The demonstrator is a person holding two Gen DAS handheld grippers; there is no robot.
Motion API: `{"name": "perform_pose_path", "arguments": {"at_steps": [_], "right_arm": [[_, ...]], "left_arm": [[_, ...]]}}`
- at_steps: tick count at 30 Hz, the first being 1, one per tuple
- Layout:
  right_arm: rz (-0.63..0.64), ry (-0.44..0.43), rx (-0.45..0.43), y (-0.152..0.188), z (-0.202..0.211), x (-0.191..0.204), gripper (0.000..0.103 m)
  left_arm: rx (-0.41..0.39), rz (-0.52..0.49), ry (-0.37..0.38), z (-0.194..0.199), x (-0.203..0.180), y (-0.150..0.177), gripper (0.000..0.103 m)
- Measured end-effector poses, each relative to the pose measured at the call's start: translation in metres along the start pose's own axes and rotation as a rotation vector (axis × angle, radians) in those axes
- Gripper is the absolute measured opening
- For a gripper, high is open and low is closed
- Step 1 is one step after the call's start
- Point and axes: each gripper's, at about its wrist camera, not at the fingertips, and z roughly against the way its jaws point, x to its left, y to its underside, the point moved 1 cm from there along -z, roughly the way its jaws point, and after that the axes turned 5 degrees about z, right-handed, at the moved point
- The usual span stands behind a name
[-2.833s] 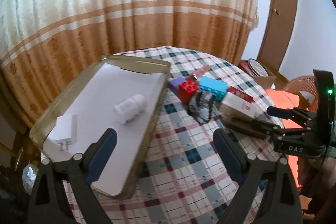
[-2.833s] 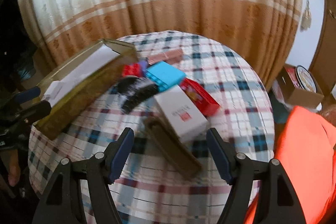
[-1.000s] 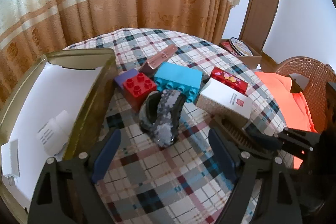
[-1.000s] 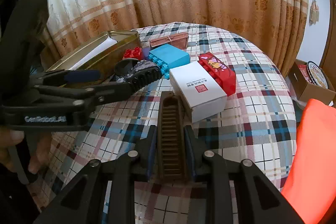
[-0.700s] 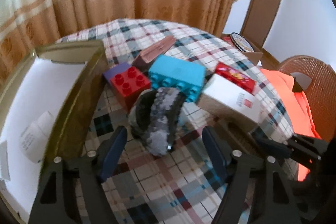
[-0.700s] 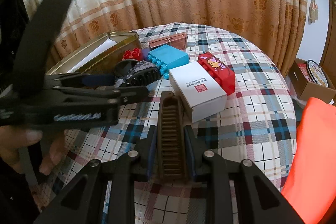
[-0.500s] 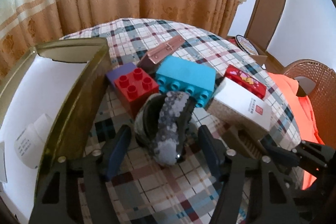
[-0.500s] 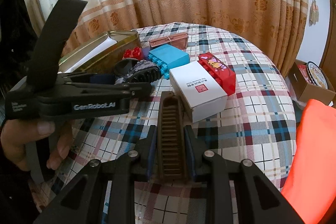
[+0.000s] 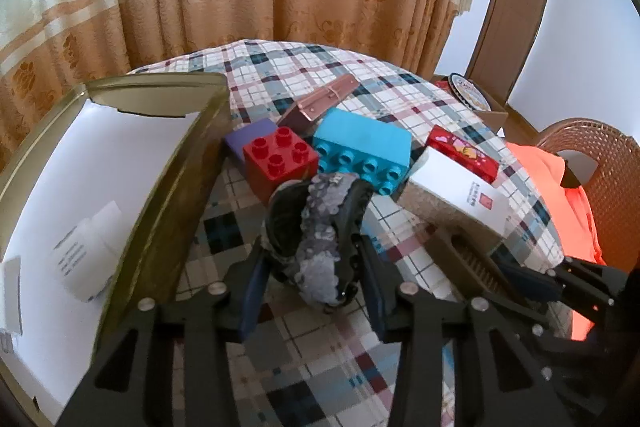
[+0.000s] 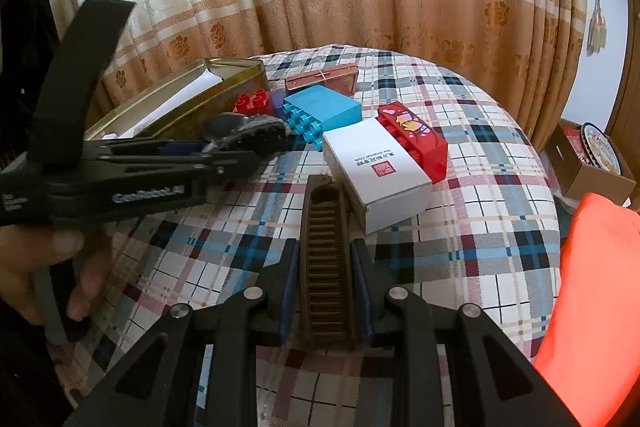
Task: Organize rigid objects
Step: 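Lift the hair clip and comb and carry them toward the tin tray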
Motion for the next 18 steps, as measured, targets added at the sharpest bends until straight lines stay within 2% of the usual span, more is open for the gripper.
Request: {"name": "perform_pose_path", "arguments": {"at_steps": [5,18], "right_arm": [[0.038,0.035,0.025,-0.002,-0.002,0.007,0.028],[0.051,0.032,0.002,-0.004,0.002,0.017,0.028]], "left_arm": [[0.012,-0.034,-0.012,0.009,-0.003,0.012,0.042],[-0.003,0.001,-0.003,0.028,0.010,0.030,0.042]]}}
